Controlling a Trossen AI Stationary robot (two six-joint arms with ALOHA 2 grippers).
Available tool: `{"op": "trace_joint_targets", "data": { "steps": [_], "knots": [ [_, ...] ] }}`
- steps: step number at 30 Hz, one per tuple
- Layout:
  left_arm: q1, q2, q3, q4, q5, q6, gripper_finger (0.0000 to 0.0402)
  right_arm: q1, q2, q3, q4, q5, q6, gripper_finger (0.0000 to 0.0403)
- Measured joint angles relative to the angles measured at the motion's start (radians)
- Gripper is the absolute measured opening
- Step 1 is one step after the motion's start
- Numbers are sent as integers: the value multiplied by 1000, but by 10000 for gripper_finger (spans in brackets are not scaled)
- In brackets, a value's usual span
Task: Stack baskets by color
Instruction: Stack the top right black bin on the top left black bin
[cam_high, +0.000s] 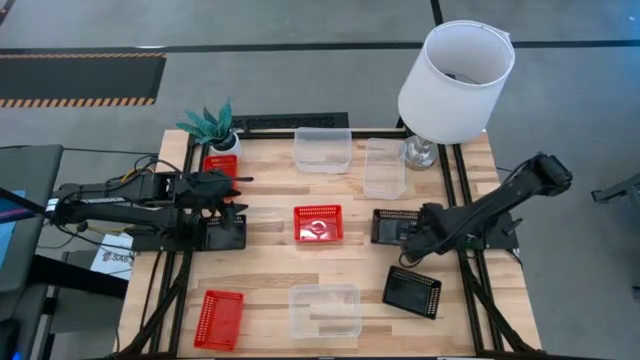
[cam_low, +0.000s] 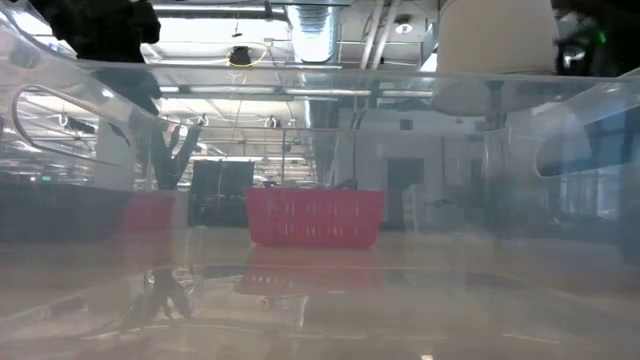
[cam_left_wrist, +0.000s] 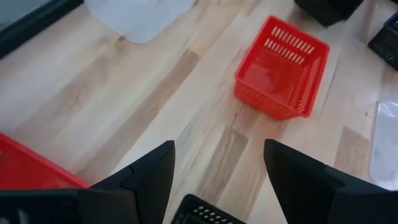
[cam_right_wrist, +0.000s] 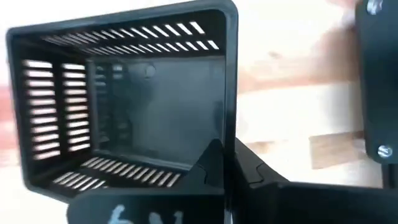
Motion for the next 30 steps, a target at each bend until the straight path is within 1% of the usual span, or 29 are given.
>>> {"op": "trace_joint_targets", "data": {
  "steps": [4,8,11,15,18,21,23,26,30],
  "knots": [
    [0,0,0,93,-9,50,233,-6,-11,129,-59,117,-27,6],
    [0,-1,0,182,21,68,233,-52,31,259,-39,191,-142,6],
    [0,-25,6,237,34,-2,233,-122,113,354,61,201,-302,6],
    [1,-62,68,255,-60,-54,233,-206,249,479,294,198,-518,6],
    [1,-78,142,260,-116,9,233,-261,349,563,465,158,-663,5],
    [1,-78,217,262,-106,87,233,-309,448,623,643,84,-780,5],
    [1,-78,253,258,-90,114,233,-335,522,654,812,11,-839,5],
    [1,-80,280,261,-83,121,233,-364,635,706,1013,-93,-904,5],
    [1,-94,288,260,-82,89,233,-387,780,819,1137,-205,-964,5]
  ]
}}
